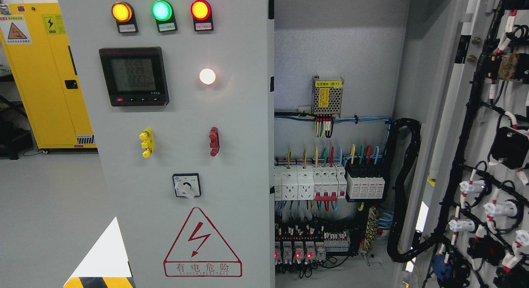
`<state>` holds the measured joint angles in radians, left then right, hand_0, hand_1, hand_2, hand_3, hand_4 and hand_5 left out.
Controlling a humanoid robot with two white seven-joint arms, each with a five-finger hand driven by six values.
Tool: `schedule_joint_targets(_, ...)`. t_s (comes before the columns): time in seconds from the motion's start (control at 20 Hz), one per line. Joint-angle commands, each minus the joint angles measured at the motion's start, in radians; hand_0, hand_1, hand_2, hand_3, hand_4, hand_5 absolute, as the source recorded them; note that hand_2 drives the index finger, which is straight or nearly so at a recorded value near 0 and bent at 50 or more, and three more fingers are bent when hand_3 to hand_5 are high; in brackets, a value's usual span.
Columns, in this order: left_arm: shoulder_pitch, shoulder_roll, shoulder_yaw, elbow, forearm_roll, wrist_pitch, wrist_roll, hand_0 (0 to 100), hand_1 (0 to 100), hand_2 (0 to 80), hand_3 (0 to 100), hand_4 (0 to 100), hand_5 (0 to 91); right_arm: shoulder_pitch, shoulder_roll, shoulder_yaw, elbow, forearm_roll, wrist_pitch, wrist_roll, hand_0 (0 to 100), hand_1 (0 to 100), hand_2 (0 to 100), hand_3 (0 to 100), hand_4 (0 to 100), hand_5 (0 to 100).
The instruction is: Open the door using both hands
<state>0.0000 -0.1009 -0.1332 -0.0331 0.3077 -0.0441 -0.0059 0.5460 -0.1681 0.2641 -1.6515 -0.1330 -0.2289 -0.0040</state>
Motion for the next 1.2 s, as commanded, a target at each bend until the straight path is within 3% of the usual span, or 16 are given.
schedule_joint_targets(0.0, -0.015, -0.002, 0.0, -0.005, -0.001, 0.0, -0.002, 0, 0, 0.0, 0, 0, 0.0, -0.075, -0.048, 0.132, -0.429, 0.0, -0.001, 0.001, 23, 3, 0, 0, 0, 0)
schedule_joint_targets(0.15, -0.015, -0.002, 0.0, -0.005, 0.001, 0.0, -0.002, 0, 0, 0.0, 0, 0, 0.0, -0.145, -0.016, 0.132, -0.43, 0.0, -0.001, 0.001, 23, 3, 0, 0, 0, 0)
schedule_joint_targets(0.25, -0.015, -0.002, 0.0, -0.005, 0.001, 0.0, -0.002, 0, 0, 0.0, 0, 0, 0.0, -0.184, -0.013, 0.132, -0.43, 0.0, -0.001, -0.001, 23, 3, 0, 0, 0, 0)
schedule_joint_targets(0.75, -0.015, -0.002, 0.0, -0.005, 0.002, 0.0, -0.002, 0, 0, 0.0, 0, 0, 0.0, -0.426, 0.09, 0.113, -0.421, 0.004, 0.017, -0.004, 23, 3, 0, 0, 0, 0)
schedule_joint_targets(1.05, -0.015, -0.002, 0.001, -0.004, 0.001, 0.0, 0.0, 0, 0, 0.0, 0, 0, 0.0, -0.619, 0.159, 0.093, -0.34, 0.004, 0.072, -0.002, 23, 3, 0, 0, 0, 0)
schedule_joint_targets(1.15, -0.015, -0.002, 0.001, -0.004, 0.001, 0.0, -0.002, 0, 0, 0.0, 0, 0, 0.0, -0.675, 0.177, 0.09, -0.315, 0.004, 0.118, -0.004, 23, 3, 0, 0, 0, 0)
